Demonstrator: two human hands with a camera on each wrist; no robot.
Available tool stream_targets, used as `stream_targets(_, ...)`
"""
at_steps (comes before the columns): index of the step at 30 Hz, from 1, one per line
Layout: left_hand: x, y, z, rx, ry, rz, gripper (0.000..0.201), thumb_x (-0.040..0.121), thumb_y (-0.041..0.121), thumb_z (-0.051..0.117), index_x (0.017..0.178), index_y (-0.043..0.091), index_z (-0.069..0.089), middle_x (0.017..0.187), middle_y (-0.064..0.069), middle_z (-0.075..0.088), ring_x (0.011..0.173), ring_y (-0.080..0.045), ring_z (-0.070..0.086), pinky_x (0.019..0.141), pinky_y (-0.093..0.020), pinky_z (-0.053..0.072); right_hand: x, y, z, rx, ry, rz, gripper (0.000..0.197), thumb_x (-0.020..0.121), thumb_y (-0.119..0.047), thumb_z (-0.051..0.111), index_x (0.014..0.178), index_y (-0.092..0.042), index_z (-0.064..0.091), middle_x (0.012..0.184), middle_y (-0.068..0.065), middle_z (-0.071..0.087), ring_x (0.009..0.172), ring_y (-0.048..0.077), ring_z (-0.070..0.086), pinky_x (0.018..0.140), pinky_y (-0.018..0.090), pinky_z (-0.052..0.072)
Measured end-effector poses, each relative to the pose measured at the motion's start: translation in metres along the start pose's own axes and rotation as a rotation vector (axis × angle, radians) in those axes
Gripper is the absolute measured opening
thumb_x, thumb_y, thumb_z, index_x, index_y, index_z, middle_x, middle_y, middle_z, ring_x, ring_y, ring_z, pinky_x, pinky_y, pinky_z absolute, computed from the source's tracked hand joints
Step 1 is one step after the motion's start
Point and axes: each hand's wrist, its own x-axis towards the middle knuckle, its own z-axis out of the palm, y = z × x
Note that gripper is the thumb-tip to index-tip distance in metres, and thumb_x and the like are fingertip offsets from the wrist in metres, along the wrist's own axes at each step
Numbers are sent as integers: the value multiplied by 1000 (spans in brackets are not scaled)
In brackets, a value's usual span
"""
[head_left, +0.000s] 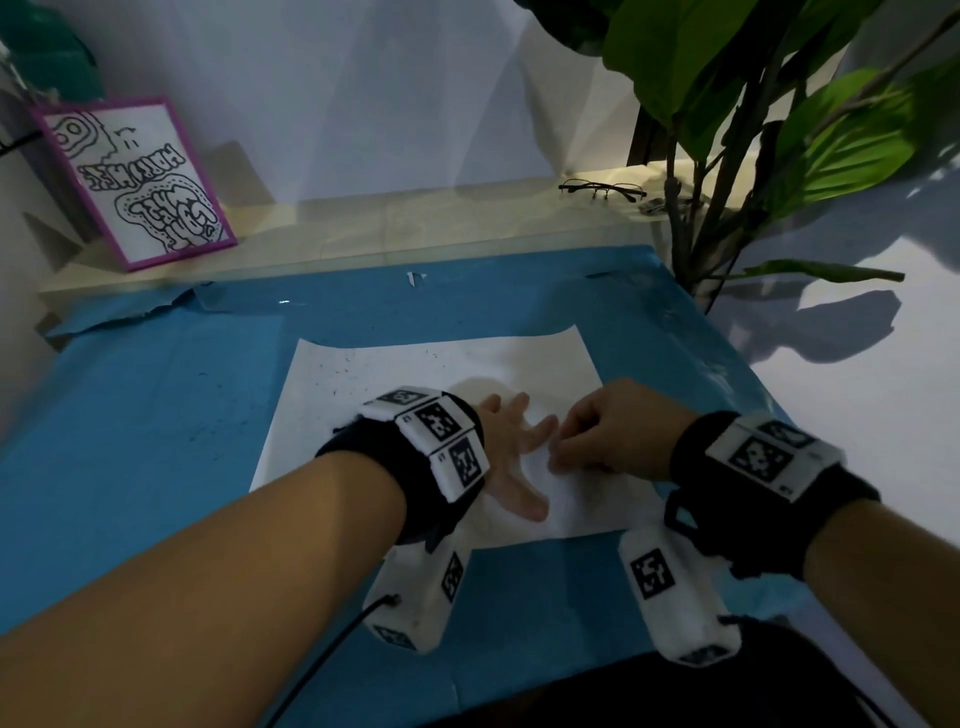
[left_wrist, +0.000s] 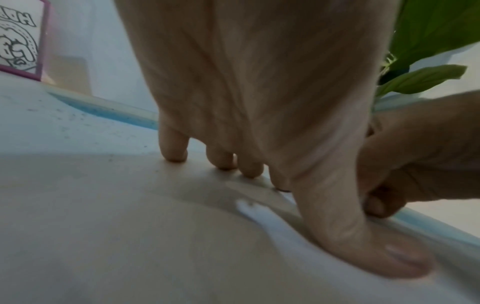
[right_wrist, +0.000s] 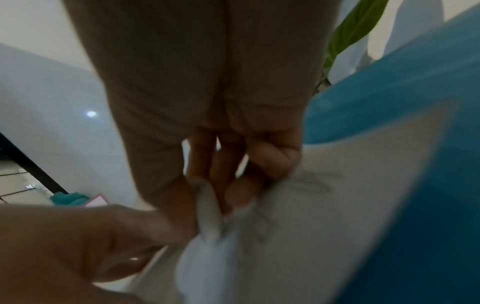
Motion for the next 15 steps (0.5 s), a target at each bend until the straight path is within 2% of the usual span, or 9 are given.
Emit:
stream_targets(2,0,-1,1,-14,4,3,97,85,61,54,149,35,-14,158,-3,-20,145,-30,-12,116,-48,3,2,-3,-2,1,-44,28,10,68,-18,79,61,-19,71,47,-10,60,47,4,53,54,22,47)
stream_targets(5,2,-3,2,-28,6,20,97,85,61,55,149,36,-14,158,-3,-20,145,-30,-12,116,-50,3,7,0,-2,41,84,17,6,68,-15,77,65,-13,73,56,-2,64,55,12,57,63,31,54)
stream_targets(8,4,-5,3,-23,14,22,99,83,63,55,149,36,-14,158,-3,-21,145,-31,-12,116,-49,3,4,0,0,28,-16,43,6,65,-15,79,63,-13,73,60,0,66,60,13,59,69,33,55)
stream_targets(9,4,-5,4,-22,18,23,99,83,64,55,148,36,-14,157,-3,-21,145,-30,-12,116,-49,2,4,0,-1,37,-30,57,7,64,-15,79,62,-14,73,59,1,66,59,13,59,68,32,54)
stream_targets(13,5,-5,5,-30,26,28,98,84,63,55,149,36,-14,158,-3,-20,146,-29,-12,116,-49,3,8,0,-2,64,109,71,7,65,-14,78,61,-11,72,57,1,65,56,13,56,63,31,52)
stream_targets(15,4,-5,6,-19,37,26,98,83,64,54,149,36,-13,158,-3,-20,146,-30,-11,116,-48,2,6,-3,-1,10,15,75,8,65,-15,78,61,-11,71,52,-2,61,53,11,54,58,28,49)
